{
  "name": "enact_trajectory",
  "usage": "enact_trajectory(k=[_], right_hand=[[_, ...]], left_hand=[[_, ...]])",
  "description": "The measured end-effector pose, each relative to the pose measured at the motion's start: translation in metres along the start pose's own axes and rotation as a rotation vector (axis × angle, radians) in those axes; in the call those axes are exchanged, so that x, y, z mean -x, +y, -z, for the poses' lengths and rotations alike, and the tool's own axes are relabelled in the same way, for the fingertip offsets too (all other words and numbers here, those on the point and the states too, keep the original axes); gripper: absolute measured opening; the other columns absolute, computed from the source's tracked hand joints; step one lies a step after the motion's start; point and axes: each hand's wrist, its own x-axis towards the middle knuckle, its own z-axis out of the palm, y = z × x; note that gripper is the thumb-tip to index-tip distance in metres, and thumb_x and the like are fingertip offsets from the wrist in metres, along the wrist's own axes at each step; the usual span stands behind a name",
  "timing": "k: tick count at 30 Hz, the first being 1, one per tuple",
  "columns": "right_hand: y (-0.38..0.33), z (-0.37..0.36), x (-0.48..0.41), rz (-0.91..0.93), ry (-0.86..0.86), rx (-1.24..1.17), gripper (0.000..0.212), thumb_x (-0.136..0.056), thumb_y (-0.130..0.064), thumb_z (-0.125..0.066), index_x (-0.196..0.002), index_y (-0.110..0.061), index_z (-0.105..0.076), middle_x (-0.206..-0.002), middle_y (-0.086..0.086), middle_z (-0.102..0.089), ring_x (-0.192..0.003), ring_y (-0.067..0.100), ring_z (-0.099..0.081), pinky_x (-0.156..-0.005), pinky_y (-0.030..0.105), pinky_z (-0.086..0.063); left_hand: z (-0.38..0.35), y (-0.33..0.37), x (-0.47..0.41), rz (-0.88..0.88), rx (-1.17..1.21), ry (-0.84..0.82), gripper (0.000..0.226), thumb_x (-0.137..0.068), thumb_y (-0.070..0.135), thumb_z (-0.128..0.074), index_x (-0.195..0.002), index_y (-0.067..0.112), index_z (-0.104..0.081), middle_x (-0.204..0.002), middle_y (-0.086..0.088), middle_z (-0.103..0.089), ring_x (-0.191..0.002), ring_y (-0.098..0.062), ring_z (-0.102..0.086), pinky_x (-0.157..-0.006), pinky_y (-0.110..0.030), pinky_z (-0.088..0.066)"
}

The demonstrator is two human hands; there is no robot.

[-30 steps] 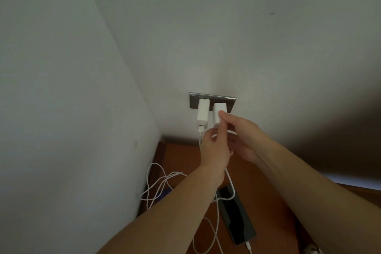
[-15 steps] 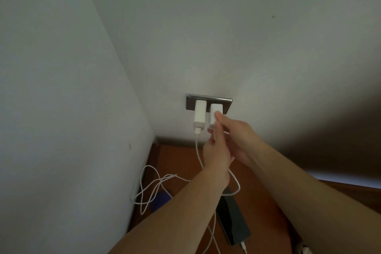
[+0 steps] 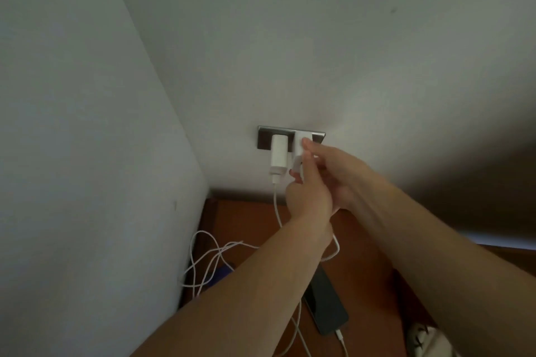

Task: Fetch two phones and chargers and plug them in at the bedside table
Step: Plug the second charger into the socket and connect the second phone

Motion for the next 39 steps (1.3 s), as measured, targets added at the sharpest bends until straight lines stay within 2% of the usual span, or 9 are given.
enact_trajectory(k=[5,9,13,18,22,27,32,36,39], right_hand=[[0.022,0.003,0.004,0.046,0.060,-0.026,0.043,-0.076,-0.032,-0.078,-0.102,0.002,-0.069,-0.081,0.011,-0.075,-0.068,0.019,-0.071,-0.053,0.028,-0.055],[0.008,0.000,-0.005,0.032,0.059,-0.038,0.035,-0.071,-0.034,-0.082,-0.082,-0.003,-0.070,-0.072,0.010,-0.074,-0.054,0.017,-0.069,-0.049,0.026,-0.053],[0.026,-0.001,-0.003,0.053,0.088,-0.010,0.039,-0.074,-0.037,-0.080,-0.093,-0.004,-0.072,-0.085,0.009,-0.077,-0.079,0.022,-0.071,-0.068,0.034,-0.055],[0.000,-0.005,-0.004,0.014,0.088,-0.015,0.036,-0.077,-0.039,-0.077,-0.080,-0.004,-0.068,-0.072,0.011,-0.070,-0.050,0.018,-0.065,-0.047,0.024,-0.052],[0.021,-0.003,-0.004,0.037,0.105,-0.021,0.042,-0.074,-0.042,-0.078,-0.090,-0.004,-0.073,-0.081,0.008,-0.075,-0.072,0.021,-0.069,-0.067,0.033,-0.053],[0.032,-0.004,-0.006,0.054,0.105,-0.105,0.040,-0.074,-0.036,-0.080,-0.096,-0.003,-0.072,-0.084,0.009,-0.077,-0.078,0.022,-0.073,-0.065,0.033,-0.056],[0.003,-0.005,-0.002,0.028,0.060,-0.067,0.032,-0.078,-0.033,-0.076,-0.085,-0.003,-0.067,-0.070,0.010,-0.071,-0.055,0.019,-0.067,-0.050,0.028,-0.054],[0.020,-0.002,0.003,0.033,0.078,-0.029,0.039,-0.077,-0.036,-0.077,-0.097,-0.003,-0.070,-0.083,0.009,-0.073,-0.073,0.021,-0.068,-0.065,0.032,-0.054],[0.004,-0.004,0.002,0.012,0.054,-0.032,0.036,-0.080,-0.036,-0.075,-0.091,-0.002,-0.067,-0.068,0.009,-0.069,-0.056,0.018,-0.066,-0.052,0.026,-0.054]], left_hand=[[0.013,-0.013,0.007,-0.026,0.008,-0.119,0.038,-0.089,0.063,-0.041,-0.091,0.033,-0.066,-0.092,0.007,-0.072,-0.087,-0.010,-0.067,-0.085,-0.038,-0.055],[0.008,-0.005,0.003,-0.036,0.017,-0.091,0.048,-0.088,0.066,-0.041,-0.089,0.028,-0.069,-0.085,0.005,-0.075,-0.084,-0.015,-0.070,-0.083,-0.041,-0.057],[0.015,-0.011,0.007,-0.038,-0.011,-0.110,0.049,-0.090,0.062,-0.041,-0.104,0.024,-0.068,-0.099,0.001,-0.073,-0.092,-0.015,-0.068,-0.088,-0.042,-0.054],[-0.001,0.007,0.008,0.008,0.039,-0.028,0.047,-0.086,0.065,-0.047,-0.092,0.022,-0.066,-0.081,0.003,-0.071,-0.075,-0.015,-0.067,-0.073,-0.039,-0.058],[0.010,-0.007,0.005,-0.082,-0.041,-0.053,0.048,-0.090,0.062,-0.043,-0.098,0.023,-0.069,-0.089,0.003,-0.074,-0.084,-0.014,-0.070,-0.079,-0.038,-0.056],[0.019,-0.012,0.000,-0.122,-0.042,-0.093,0.045,-0.092,0.058,-0.042,-0.100,0.023,-0.070,-0.094,0.003,-0.075,-0.090,-0.014,-0.070,-0.079,-0.035,-0.055],[0.007,0.003,0.004,-0.044,-0.011,-0.076,0.046,-0.087,0.065,-0.044,-0.086,0.026,-0.067,-0.071,0.008,-0.075,-0.070,-0.011,-0.072,-0.070,-0.035,-0.059],[0.012,-0.009,0.006,-0.059,-0.021,-0.108,0.048,-0.090,0.061,-0.042,-0.099,0.022,-0.068,-0.088,0.002,-0.075,-0.085,-0.015,-0.071,-0.083,-0.040,-0.057],[0.006,0.002,0.007,-0.054,0.014,-0.056,0.048,-0.088,0.064,-0.045,-0.091,0.022,-0.069,-0.082,0.001,-0.076,-0.081,-0.017,-0.072,-0.081,-0.042,-0.058]])
